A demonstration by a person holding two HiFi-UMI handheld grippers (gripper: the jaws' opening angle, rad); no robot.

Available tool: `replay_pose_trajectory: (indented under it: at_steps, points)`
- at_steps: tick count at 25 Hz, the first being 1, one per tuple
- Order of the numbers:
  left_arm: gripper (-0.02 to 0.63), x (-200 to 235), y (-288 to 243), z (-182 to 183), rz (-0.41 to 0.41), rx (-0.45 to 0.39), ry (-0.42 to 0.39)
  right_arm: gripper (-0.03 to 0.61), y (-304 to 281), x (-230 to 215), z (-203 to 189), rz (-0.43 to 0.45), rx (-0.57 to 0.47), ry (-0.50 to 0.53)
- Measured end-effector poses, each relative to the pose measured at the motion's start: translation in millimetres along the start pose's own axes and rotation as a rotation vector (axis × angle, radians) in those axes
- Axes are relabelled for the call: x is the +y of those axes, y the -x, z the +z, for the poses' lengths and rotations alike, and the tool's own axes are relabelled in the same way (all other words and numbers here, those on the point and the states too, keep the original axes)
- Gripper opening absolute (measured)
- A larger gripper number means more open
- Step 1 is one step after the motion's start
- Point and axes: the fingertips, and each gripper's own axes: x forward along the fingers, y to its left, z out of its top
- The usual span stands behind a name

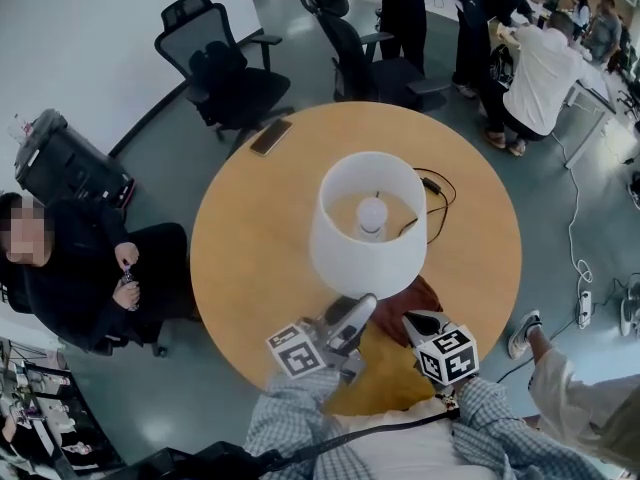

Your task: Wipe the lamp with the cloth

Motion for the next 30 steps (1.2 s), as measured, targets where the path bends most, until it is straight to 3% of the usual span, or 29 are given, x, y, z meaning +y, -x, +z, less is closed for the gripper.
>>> replay_pose_trajectory:
  at_steps: [3,6,10,15,17,22,25,27,30]
  points:
    - [0.195,-4,-4,2,-0.05,-0.013,-0.002,0.003,-7,-4,-5,-0.007,0.045,0.114]
    - [0.103,-14,-7,5,-0.106,-0.029,-0.019,0.003,-15,-2,-12,0.011,0.118,0.282]
    - [0.094,-16,-7,0,-0.111,-0.02,-0.011,0.192,-28,12,-31,0.112,0.228,0.434]
    - [0.095,-15,-9,1,-0.084,-0.032,-0.022,0.233,-47,11,-42,0.103,0.301,0.589]
    - [0.097,-14,-8,2,-0.075,-0.036,-0.02,0.24,-55,9,-43,0.1,0.308,0.586]
    - [0.101,-13,-6,5,-0.05,-0.058,-0.027,0.241,-62,10,-41,0.191,0.304,0.55]
    - [0.106,-10,-6,4,-0.037,-0.067,-0.026,0.189,-62,3,-39,0.186,0.3,0.551]
    - [0.106,-10,-4,4,-0.029,-0.076,-0.024,0.096,-63,-3,-39,0.173,0.306,0.516]
    - [0.107,-10,-2,4,-0.016,-0.095,-0.029,0.073,-61,-10,-46,0.199,0.329,0.361]
